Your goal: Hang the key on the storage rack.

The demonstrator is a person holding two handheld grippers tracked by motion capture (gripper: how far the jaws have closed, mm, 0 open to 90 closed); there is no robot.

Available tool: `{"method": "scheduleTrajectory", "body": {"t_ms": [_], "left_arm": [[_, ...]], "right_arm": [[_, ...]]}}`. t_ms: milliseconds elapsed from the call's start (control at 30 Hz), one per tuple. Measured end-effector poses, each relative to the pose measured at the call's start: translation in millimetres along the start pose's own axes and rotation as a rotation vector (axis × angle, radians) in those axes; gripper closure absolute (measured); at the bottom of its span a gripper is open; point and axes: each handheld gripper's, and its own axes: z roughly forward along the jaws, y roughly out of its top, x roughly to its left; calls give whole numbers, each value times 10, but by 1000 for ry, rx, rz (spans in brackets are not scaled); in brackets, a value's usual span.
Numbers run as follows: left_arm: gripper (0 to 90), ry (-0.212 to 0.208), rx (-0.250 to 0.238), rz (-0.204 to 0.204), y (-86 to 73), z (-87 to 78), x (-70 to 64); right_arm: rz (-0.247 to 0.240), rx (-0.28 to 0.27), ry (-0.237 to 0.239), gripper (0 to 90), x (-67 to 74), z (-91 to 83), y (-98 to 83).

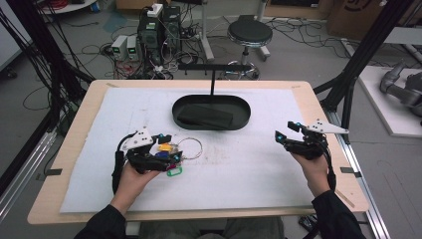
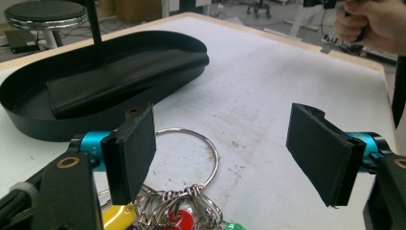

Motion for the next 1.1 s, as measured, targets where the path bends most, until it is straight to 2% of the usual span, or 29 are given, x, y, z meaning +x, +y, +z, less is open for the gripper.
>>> {"method": "scheduleTrajectory", "body": {"t_ms": [300,367,500,533,600,800,833,867,933,1000,1100], "left_arm": [[326,46,31,-9,45,51,43],[363,71,59,-22,47,81,72],[399,94,94,-52,57,165,156],[402,90,98,-59,62,190,180],[436,74,135,-67,83,244,229],[500,75,170,-73,130,367,322],[501,78,196,-72,150,409,366],[509,76,200,-75,155,433,381],[531,90,206,-72,154,475,405],[531,101,198,-84,136,511,425],[530,118,219,-103,106,556,456]], "right_arm": [[-1,4,1,308,-9,67,11],[-3,2,0,308,-10,79,13],[1,9,4,309,-1,100,16],[-5,6,3,309,-4,107,16],[-6,5,3,309,-8,115,16],[1,8,7,309,-18,130,13],[1,7,7,309,-20,131,12],[3,6,7,309,-20,133,13],[1,6,6,309,-25,138,12],[0,7,6,309,-30,145,10],[1,9,8,310,-31,146,10]]}}
